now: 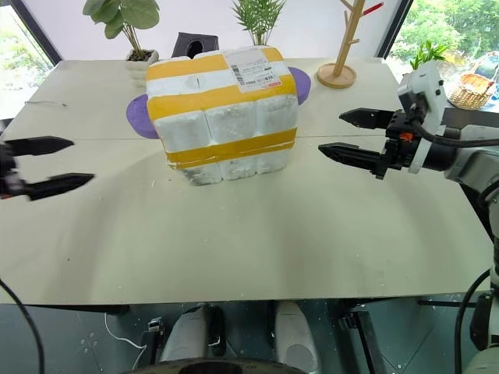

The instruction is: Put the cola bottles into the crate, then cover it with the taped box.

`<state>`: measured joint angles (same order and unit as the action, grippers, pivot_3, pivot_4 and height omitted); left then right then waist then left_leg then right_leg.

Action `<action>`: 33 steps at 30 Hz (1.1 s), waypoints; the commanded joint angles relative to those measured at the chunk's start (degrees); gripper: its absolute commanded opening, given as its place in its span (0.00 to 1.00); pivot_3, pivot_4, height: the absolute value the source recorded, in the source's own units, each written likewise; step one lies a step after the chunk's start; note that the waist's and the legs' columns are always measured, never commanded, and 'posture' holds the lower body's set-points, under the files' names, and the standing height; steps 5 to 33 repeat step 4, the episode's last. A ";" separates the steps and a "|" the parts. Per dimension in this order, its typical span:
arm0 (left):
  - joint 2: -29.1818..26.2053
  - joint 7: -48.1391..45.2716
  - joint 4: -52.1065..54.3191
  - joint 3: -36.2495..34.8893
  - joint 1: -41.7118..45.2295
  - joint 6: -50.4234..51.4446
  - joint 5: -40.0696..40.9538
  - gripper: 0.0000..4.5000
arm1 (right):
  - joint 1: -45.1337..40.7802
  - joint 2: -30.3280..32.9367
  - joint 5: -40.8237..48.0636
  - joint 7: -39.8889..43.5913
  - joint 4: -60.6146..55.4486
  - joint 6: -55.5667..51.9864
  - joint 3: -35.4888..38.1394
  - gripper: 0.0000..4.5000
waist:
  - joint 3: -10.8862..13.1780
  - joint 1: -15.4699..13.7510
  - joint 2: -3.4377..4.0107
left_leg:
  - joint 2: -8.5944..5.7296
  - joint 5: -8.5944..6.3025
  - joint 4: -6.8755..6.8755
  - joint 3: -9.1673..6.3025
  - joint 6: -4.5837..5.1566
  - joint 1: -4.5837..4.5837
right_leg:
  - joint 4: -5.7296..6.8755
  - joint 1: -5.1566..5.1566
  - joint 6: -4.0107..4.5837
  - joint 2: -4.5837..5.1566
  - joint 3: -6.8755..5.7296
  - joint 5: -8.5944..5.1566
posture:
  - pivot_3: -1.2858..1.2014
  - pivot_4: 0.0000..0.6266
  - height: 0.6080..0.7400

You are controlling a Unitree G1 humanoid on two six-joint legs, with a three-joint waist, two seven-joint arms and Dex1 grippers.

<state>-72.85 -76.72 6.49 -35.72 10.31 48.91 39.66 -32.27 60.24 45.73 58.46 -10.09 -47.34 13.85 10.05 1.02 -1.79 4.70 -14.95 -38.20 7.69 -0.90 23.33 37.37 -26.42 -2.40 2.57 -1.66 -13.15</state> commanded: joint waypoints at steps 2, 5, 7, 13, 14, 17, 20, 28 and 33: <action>-7.65 -9.44 -8.54 1.32 1.99 -1.13 0.68 0.99 | -3.52 2.18 -2.08 5.69 3.08 2.65 -1.51 1.00 | 0.00 -0.02 0.07 | 0.00 0.00 0.04 0.01 0.00 -0.03 | 0.00 0.00 0.09 0.00 -0.01 -0.05 | 0.52 0.24 1.00; -8.71 -9.95 -10.98 4.79 4.00 -6.27 -1.74 0.99 | -4.53 1.85 -3.26 6.63 4.43 3.34 -2.62 1.00 | 0.00 -0.06 0.07 | 0.00 0.00 0.05 0.01 -0.01 -0.04 | 0.00 0.00 0.22 -0.01 -0.02 -0.12 | 0.52 0.24 1.00; -8.71 -9.95 -10.98 4.79 4.00 -6.27 -1.74 0.99 | -4.53 1.85 -3.26 6.63 4.43 3.34 -2.62 1.00 | 0.00 -0.06 0.07 | 0.00 0.00 0.05 0.01 -0.01 -0.04 | 0.00 0.00 0.22 -0.01 -0.02 -0.12 | 0.52 0.24 1.00; -8.71 -9.95 -10.98 4.79 4.00 -6.27 -1.74 0.99 | -4.53 1.85 -3.26 6.63 4.43 3.34 -2.62 1.00 | 0.00 -0.06 0.07 | 0.00 0.00 0.05 0.01 -0.01 -0.04 | 0.00 0.00 0.22 -0.01 -0.02 -0.12 | 0.52 0.24 1.00; -8.71 -9.95 -10.98 4.79 4.00 -6.27 -1.74 0.99 | -4.53 1.85 -3.26 6.63 4.43 3.34 -2.62 1.00 | 0.00 -0.06 0.07 | 0.00 0.00 0.05 0.01 -0.01 -0.04 | 0.00 0.00 0.22 -0.01 -0.02 -0.12 | 0.52 0.24 1.00; -8.71 -9.95 -10.98 4.79 4.00 -6.27 -1.74 0.99 | -4.53 1.85 -3.26 6.63 4.43 3.34 -2.62 1.00 | 0.00 -0.06 0.07 | 0.00 0.00 0.05 0.01 -0.01 -0.04 | 0.00 0.00 0.22 -0.01 -0.02 -0.12 | 0.52 0.24 1.00; -8.71 -9.95 -10.98 4.79 4.00 -6.27 -1.74 0.99 | -4.53 1.85 -3.26 6.63 4.43 3.34 -2.62 1.00 | 0.00 -0.06 0.07 | 0.00 0.00 0.05 0.01 -0.01 -0.04 | 0.00 0.00 0.22 -0.01 -0.02 -0.12 | 0.52 0.24 1.00; -8.71 -9.95 -10.98 4.79 4.00 -6.27 -1.74 0.99 | -4.53 1.85 -3.26 6.63 4.43 3.34 -2.62 1.00 | 0.00 -0.06 0.07 | 0.00 0.00 0.05 0.01 -0.01 -0.04 | 0.00 0.00 0.22 -0.01 -0.02 -0.12 | 0.52 0.24 1.00; -8.71 -9.95 -10.98 4.79 4.00 -6.27 -1.74 0.99 | -4.53 1.85 -3.26 6.63 4.43 3.34 -2.62 1.00 | 0.00 -0.06 0.07 | 0.00 0.00 0.05 0.01 -0.01 -0.04 | 0.00 0.00 0.22 -0.01 -0.02 -0.12 | 0.52 0.24 1.00</action>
